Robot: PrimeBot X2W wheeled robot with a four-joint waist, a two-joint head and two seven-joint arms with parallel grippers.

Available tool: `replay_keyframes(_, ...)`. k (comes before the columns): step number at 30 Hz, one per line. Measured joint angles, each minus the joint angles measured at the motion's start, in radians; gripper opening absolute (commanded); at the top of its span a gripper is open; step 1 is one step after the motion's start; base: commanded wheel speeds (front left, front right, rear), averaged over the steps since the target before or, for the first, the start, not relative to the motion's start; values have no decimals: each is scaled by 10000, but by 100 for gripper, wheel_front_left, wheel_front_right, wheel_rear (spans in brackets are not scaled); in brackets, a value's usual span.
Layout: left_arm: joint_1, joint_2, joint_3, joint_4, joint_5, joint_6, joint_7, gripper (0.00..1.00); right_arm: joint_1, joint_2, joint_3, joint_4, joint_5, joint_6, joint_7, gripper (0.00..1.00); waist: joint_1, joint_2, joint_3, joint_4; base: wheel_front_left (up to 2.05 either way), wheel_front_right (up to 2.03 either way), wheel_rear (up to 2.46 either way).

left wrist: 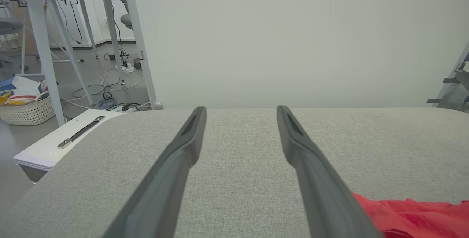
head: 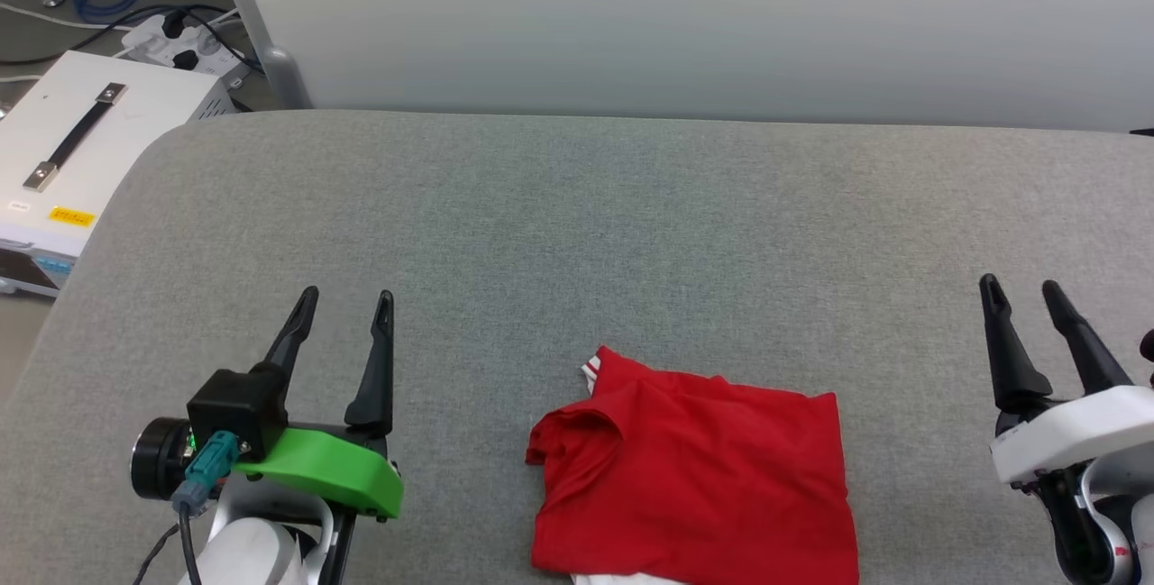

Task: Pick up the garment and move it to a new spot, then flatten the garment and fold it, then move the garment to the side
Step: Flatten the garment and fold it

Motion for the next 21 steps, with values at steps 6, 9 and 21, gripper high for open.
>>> replay_keyframes(6,87,153,109,17,-12,159,-19,100,668,12,-309,-884,-1576,0,-593,100,0,0,-87,-264,0,0,0)
replay_keyframes(9,240,146,94,102,-12,173,-63,100,1112,19,-362,-1160,-2063,0,-732,100,0,0,-144,-350,0,0,0)
replay_keyframes(21,881,73,314,464,-222,215,-213,100,2150,339,-217,-1814,-2654,0,-832,100,0,0,-507,-634,0,0,0)
